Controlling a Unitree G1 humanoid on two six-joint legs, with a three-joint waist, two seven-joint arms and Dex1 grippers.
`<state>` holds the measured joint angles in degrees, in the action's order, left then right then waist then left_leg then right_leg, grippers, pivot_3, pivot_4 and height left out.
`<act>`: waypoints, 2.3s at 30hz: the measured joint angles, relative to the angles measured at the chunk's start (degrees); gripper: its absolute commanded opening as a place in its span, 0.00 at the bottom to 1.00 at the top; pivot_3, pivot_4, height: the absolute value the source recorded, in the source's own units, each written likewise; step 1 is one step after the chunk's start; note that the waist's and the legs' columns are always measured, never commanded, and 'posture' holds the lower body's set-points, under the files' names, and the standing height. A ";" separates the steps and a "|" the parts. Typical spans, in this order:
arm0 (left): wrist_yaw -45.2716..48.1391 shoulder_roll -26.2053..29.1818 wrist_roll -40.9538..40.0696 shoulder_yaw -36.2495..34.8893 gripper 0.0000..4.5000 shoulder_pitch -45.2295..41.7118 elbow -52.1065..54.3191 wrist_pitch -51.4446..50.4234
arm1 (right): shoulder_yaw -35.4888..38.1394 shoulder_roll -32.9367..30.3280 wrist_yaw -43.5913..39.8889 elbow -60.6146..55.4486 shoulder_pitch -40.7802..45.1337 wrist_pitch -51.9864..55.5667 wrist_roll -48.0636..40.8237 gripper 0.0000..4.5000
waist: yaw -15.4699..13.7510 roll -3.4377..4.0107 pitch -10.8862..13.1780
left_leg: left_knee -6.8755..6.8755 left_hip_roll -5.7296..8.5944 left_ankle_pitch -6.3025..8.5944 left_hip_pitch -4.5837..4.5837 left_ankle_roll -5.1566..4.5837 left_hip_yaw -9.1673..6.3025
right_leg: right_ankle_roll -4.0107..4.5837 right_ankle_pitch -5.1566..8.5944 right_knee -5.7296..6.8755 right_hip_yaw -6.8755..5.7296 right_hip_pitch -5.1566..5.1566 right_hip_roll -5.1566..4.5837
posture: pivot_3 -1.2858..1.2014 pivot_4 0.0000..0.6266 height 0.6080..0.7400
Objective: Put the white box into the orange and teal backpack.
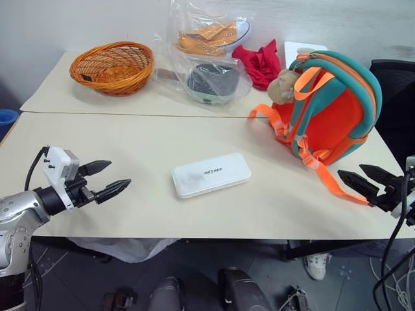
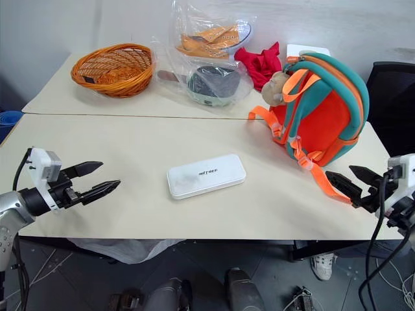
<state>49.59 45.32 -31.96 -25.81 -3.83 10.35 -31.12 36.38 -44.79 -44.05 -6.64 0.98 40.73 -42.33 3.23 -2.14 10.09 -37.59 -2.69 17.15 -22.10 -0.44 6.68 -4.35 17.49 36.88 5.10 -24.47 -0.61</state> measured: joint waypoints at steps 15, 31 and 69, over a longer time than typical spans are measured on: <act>-1.48 1.10 3.64 3.67 0.99 1.12 0.25 1.50 | -1.82 -0.04 -0.26 2.20 -0.94 -3.55 3.54 1.00 | 0.09 0.00 0.00 | 0.06 0.00 0.00 0.01 0.00 0.03 | 0.00 0.00 -0.03 0.02 -0.02 0.02 | 0.52 0.24 1.00; -8.85 -2.18 15.00 20.84 0.21 -2.22 6.51 0.87 | -35.20 7.35 1.10 9.94 22.81 -12.03 23.66 0.14 | 0.25 0.03 0.02 | 0.01 0.00 -0.07 -0.04 0.08 0.07 | 0.03 -0.02 0.09 0.03 -0.15 0.06 | 0.52 0.24 1.00; 1.22 -4.56 23.90 30.15 0.00 -24.81 -25.32 14.28 | -38.15 14.13 6.97 -2.47 19.44 -1.59 28.29 0.00 | 0.15 0.03 0.01 | -0.39 -0.02 -0.07 -0.02 0.12 0.07 | 0.11 0.03 0.56 -0.03 -0.15 0.08 | 0.52 0.24 1.00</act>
<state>50.81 40.76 -8.06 4.34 -28.64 -14.96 -16.84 -1.77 -30.66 -37.08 -9.11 20.41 39.13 -14.04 3.38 -2.11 10.11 -37.98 -2.71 17.08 -22.12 -0.31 6.74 -4.25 17.52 37.44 5.07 -24.63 -0.53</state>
